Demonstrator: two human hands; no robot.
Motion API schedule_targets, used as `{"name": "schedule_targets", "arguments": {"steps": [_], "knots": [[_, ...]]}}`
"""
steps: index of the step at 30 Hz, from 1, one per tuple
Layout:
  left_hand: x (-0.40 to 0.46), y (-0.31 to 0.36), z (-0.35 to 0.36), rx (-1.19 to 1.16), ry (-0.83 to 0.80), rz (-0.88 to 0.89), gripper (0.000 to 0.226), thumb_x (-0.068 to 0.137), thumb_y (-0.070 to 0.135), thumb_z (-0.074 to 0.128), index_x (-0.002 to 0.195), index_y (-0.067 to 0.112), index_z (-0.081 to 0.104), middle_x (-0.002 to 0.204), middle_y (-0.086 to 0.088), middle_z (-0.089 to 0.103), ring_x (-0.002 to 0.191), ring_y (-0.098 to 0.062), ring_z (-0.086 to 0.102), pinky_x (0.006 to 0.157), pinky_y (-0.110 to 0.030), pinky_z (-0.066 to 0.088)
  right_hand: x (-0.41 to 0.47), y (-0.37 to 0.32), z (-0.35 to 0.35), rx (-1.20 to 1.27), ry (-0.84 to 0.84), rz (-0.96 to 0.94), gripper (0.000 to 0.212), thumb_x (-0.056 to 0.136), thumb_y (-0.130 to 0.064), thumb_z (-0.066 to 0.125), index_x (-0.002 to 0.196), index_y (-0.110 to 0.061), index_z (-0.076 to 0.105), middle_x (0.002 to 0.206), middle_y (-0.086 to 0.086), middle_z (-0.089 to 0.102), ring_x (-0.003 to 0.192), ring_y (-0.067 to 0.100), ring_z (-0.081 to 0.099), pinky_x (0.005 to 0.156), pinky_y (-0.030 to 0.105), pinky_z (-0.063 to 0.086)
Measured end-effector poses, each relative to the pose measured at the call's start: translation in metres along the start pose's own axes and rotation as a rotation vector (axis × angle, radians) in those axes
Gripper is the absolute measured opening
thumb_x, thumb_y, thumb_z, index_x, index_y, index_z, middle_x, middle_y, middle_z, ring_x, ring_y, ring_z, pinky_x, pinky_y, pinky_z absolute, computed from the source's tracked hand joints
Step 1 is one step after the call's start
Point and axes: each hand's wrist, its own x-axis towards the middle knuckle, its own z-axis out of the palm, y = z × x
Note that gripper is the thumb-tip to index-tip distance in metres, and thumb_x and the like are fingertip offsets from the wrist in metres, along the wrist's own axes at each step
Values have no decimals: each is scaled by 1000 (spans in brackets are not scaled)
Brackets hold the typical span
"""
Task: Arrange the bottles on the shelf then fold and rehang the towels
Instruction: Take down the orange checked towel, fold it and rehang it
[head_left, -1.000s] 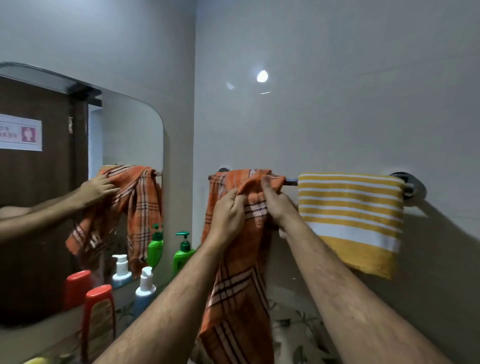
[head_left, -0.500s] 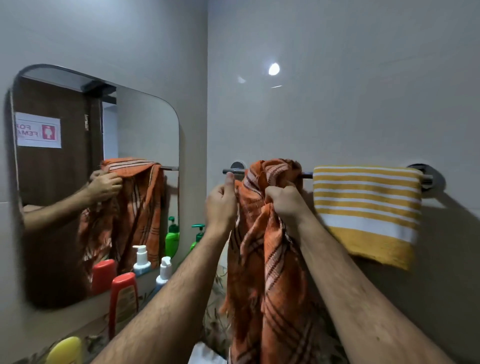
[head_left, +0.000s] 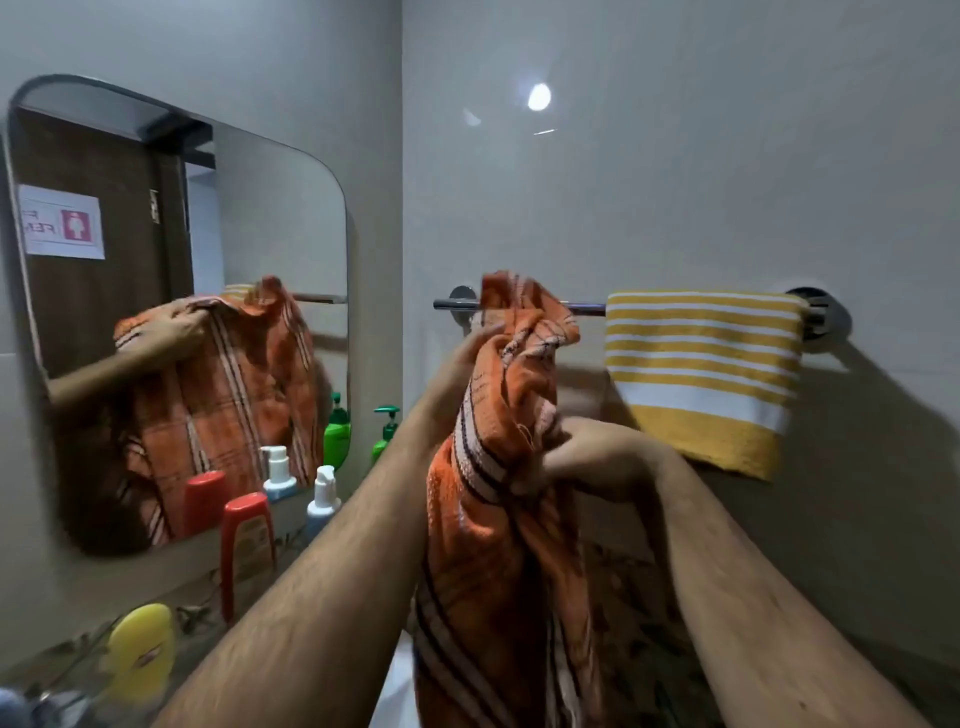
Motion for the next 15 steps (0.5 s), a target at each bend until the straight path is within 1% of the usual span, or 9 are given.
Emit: {"name": "schedule_targets", "arguments": {"steps": [1,3,4,6,8,10,13,14,15], "knots": [[-1,-1,0,4,-14,-11,57,101,16,35,59,9,73,60,-3,67,53,-11,64,57,-20,52,-4,2,-2,18,-3,36,28,71,-6,73,95,-19,70,88,-8,76,86,6,71,79,22,55],[-9,-2,3,46,-11,-61,38,93,23,46,68,9,70,64,-6,66,59,-16,62,64,-27,51,-13,2,-6,87,96,40,33,81,-29,73,112,-24,63,94,-10,76,90,5,71,79,22,56],[-15,-2,7,54,1,-85,35,90,25,48,69,8,69,63,-7,66,59,-17,62,63,-27,52,-14,3,-10,138,197,32,43,81,-42,68,119,-28,58,102,-7,75,95,10,71,81,28,58],[-23,-4,14,55,61,-77,46,94,23,43,60,7,70,57,-6,66,52,-15,64,57,-22,54,-12,2,-14,141,365,-17,52,75,-61,65,120,-37,56,118,2,70,104,22,70,83,44,59],[-29,-2,24,85,66,-53,47,98,24,42,67,6,72,62,-6,70,56,-14,68,58,-21,57,-14,3,-19,81,440,-84,49,75,-63,69,117,-40,59,119,6,70,104,26,69,80,51,59],[-40,2,37,147,95,-6,34,97,29,45,89,5,69,75,-7,73,69,-15,71,68,-24,59,-25,3,-25,62,430,-174,52,77,-61,67,118,-30,62,111,12,72,99,31,71,73,47,60],[-52,5,47,210,145,53,31,99,28,45,91,6,65,73,-6,73,66,-14,70,66,-23,58,-47,5,-29,186,358,-245,115,61,-86,61,124,9,53,108,41,61,90,53,64,71,56,53],[-60,5,53,256,153,53,31,100,27,44,88,6,64,70,-5,72,63,-13,70,65,-22,58,-53,4,-28,234,334,-253,126,56,-91,58,123,15,50,109,43,59,92,56,62,74,61,52],[-65,4,57,309,148,69,31,100,26,44,87,6,64,68,-4,72,62,-12,69,63,-21,58,-55,5,-27,269,325,-264,127,54,-93,56,123,14,52,113,44,58,97,59,61,79,66,50]]}}
